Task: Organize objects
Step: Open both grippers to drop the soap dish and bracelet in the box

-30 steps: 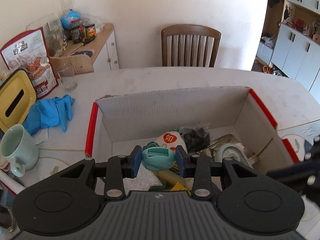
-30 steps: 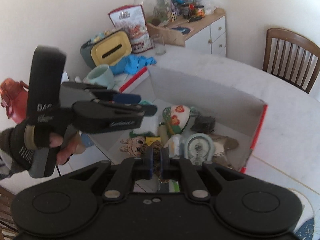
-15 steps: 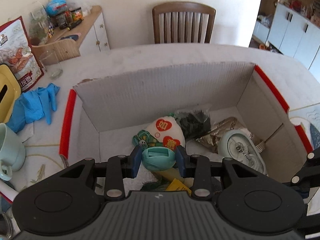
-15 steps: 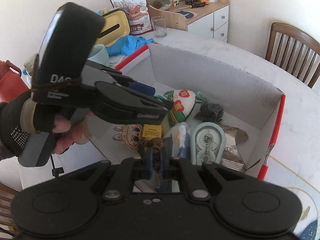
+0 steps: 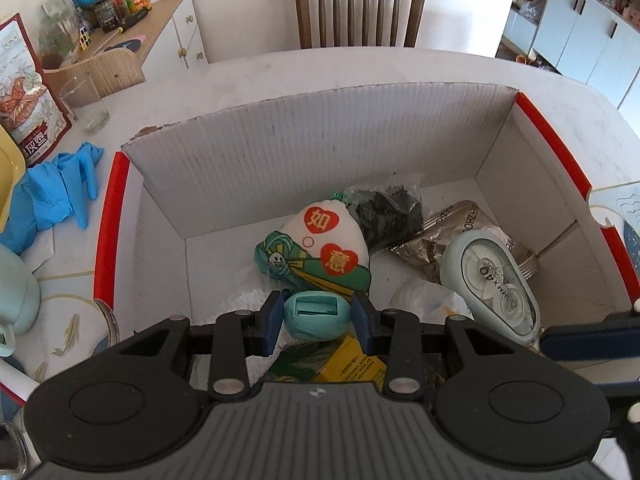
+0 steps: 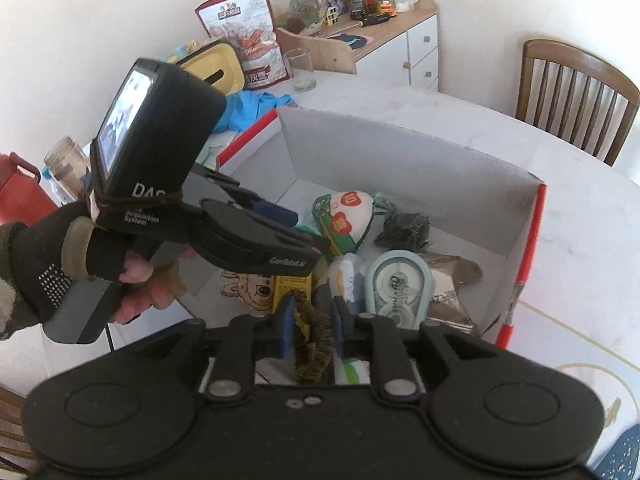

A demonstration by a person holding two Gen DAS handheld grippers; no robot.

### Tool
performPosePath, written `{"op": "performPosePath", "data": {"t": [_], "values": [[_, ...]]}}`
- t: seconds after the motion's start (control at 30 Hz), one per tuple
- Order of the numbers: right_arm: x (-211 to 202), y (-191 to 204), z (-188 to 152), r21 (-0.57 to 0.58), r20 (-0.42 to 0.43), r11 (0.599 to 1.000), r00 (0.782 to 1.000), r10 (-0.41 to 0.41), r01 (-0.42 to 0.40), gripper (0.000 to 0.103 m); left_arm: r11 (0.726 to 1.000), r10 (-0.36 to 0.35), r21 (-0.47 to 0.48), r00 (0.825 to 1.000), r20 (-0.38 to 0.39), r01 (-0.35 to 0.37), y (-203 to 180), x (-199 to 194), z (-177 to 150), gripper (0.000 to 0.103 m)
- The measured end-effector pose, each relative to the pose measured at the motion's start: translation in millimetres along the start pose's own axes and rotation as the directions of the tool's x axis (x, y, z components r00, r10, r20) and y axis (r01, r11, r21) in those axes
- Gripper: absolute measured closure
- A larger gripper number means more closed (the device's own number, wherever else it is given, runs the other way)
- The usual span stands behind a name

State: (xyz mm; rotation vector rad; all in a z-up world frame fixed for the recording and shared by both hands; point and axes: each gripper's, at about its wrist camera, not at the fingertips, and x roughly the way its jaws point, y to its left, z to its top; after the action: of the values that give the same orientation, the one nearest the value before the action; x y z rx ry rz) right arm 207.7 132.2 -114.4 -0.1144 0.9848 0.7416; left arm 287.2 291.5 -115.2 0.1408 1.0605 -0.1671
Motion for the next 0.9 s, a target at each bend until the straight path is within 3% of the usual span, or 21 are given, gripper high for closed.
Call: {"op": "performPosePath", "data": {"t": [0.2,0.37,0.9], "values": [[-10.4,-5.7,-1.1,0.020,0.020,1.000,1.000,-0.009,0.009,0.074,1.000,0.000,-0.027,1.000,0.002,0.000,2.7,-2.0,-1.1,0.063],[-17.8,-8.1,-3.7,0.035,0.036,0.999,0.999,-0.019,0.018,0.072,0.999,0.003,-0.050,0.999,0.046,0.000,3.5,-16.9,-3.6,0.050],[-47.8,-6.6,-11.6,0.068,0.113,0.997,0.993,-0.035,0.027,0.065,0.999,-0.019,-0.042,0.982,0.188,0.028,-12.3,-86.6,-26.3,0.049]]}}
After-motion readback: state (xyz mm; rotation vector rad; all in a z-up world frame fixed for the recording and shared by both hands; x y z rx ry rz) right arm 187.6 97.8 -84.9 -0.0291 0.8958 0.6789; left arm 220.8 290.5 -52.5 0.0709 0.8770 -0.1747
